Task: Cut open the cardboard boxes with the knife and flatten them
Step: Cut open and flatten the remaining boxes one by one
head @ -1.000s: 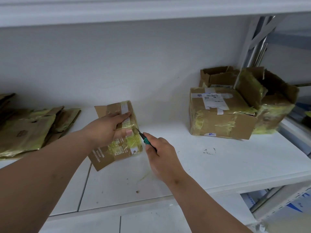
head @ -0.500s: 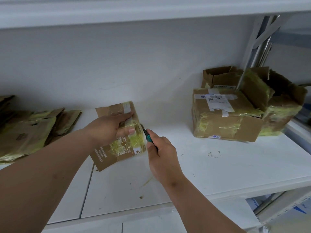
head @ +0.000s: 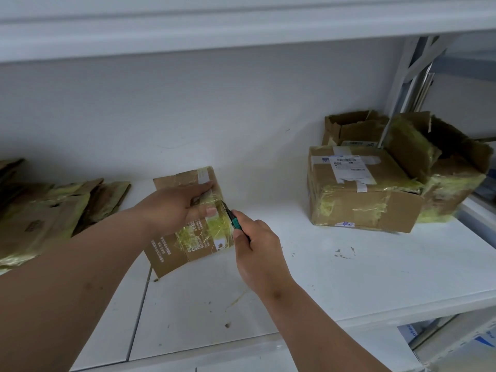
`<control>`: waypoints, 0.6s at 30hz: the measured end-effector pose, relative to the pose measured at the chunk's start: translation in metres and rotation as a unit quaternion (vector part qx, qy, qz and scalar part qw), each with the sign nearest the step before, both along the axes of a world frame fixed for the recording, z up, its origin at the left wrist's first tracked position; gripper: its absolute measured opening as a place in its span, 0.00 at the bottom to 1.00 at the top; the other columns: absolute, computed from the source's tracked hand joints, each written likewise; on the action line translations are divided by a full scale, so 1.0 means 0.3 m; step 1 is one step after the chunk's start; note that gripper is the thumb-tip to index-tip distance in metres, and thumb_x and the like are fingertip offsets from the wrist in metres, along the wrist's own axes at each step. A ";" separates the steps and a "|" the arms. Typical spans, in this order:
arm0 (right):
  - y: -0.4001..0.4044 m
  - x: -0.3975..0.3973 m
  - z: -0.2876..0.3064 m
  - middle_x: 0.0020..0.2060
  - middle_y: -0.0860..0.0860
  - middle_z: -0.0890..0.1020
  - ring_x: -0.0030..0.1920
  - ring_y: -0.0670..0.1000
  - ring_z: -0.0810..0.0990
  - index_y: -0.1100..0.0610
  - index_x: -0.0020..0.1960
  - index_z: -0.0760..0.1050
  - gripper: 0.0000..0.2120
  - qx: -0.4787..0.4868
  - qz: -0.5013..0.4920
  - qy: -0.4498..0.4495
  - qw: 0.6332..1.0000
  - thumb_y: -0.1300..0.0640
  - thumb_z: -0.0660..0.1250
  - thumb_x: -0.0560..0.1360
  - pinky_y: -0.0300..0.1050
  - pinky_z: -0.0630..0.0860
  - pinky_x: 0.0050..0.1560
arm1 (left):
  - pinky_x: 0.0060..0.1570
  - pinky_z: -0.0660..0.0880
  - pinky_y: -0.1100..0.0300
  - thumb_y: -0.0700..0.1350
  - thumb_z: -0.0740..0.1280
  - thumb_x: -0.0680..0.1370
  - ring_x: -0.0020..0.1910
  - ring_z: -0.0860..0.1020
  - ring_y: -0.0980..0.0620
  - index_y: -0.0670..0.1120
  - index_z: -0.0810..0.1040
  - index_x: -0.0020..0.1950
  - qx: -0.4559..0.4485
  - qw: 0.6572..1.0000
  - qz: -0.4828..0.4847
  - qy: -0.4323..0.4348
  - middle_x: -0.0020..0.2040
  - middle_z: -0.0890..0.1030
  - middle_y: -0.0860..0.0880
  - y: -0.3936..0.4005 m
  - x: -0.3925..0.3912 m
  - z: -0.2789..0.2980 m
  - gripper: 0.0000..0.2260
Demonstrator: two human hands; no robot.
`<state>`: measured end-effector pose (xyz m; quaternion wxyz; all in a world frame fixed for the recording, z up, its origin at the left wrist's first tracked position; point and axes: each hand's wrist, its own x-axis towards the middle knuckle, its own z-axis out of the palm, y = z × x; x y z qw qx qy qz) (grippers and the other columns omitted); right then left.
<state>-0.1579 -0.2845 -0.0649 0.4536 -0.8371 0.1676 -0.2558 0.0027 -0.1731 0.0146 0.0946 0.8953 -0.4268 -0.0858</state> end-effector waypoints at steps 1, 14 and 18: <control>0.000 0.002 0.002 0.45 0.48 0.75 0.46 0.46 0.75 0.46 0.73 0.70 0.21 -0.004 0.000 -0.001 1.000 0.59 0.56 0.83 0.33 0.71 0.44 | 0.68 0.63 0.57 0.67 0.57 0.74 0.74 0.65 0.49 0.59 0.55 0.79 0.001 1.000 -0.001 -0.002 0.78 0.62 0.53 0.000 0.001 0.000 0.34; -0.009 0.048 0.007 0.43 0.49 0.74 0.42 0.47 0.74 0.47 0.71 0.72 0.21 -0.021 -0.003 0.028 0.999 0.60 0.54 0.82 0.35 0.66 0.39 | 0.66 0.63 0.60 0.64 0.58 0.77 0.74 0.65 0.50 0.59 0.55 0.79 -0.016 1.000 0.005 0.003 0.77 0.65 0.52 -0.009 0.016 -0.004 0.32; -0.002 0.048 -0.033 0.39 0.51 0.75 0.36 0.48 0.72 0.47 0.67 0.74 0.19 -0.020 -0.002 0.050 0.999 0.60 0.54 0.81 0.36 0.64 0.33 | 0.66 0.65 0.59 0.64 0.58 0.77 0.73 0.67 0.51 0.59 0.55 0.79 -0.010 1.000 0.005 -0.002 0.76 0.66 0.52 -0.010 0.022 -0.014 0.31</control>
